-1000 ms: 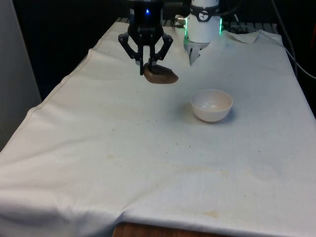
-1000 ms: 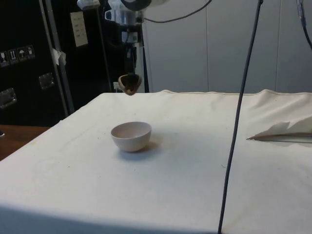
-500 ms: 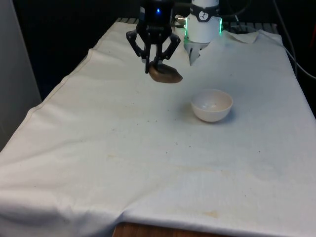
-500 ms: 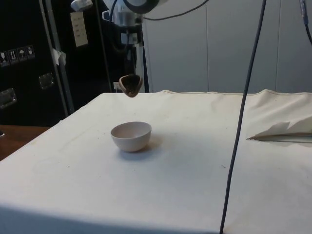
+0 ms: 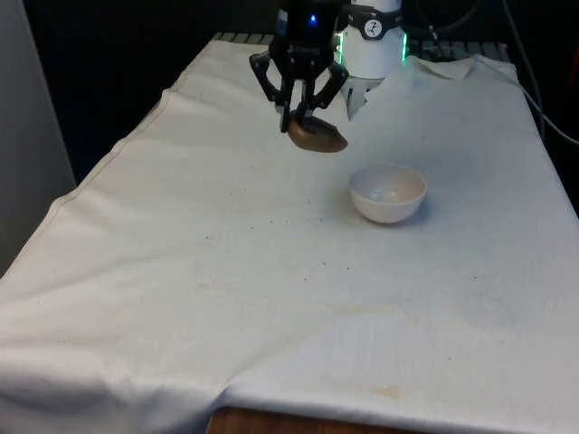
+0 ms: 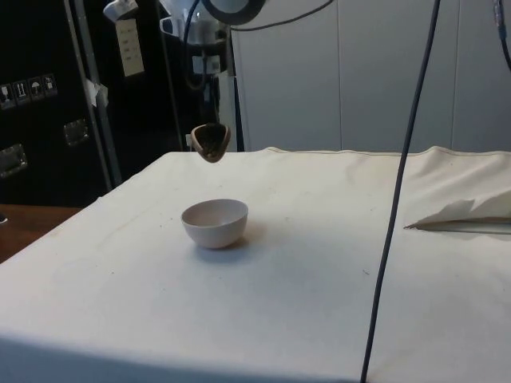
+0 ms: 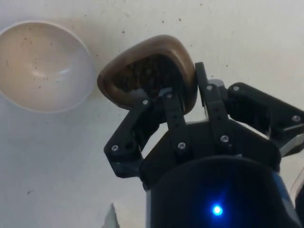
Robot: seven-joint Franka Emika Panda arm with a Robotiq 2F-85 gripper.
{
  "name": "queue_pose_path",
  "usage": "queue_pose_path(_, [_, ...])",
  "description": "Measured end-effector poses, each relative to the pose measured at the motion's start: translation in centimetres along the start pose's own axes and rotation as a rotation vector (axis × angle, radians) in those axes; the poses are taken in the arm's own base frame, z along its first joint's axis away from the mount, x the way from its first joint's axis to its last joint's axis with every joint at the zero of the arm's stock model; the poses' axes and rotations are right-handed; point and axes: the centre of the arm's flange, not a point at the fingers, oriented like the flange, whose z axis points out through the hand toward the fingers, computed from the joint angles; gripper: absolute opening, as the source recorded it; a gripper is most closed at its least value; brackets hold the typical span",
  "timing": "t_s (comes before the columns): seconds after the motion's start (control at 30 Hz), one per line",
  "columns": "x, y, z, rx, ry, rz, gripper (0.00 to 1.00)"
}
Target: Pour the coffee beans from the cup into the bowl.
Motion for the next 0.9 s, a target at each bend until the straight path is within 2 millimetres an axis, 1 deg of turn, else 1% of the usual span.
queue_pose_path(0.5, [0.4, -2.7, -0.6, -0.040, -0.008, -0.002, 0.04])
queue_pose_path(0.57, [0.4, -2.7, -0.6, -0.040, -0.008, -0.002, 0.04])
queue_pose_path(0.9, [0.5, -4.4, -0.9, -0.096, -0.012, -0.010, 0.04])
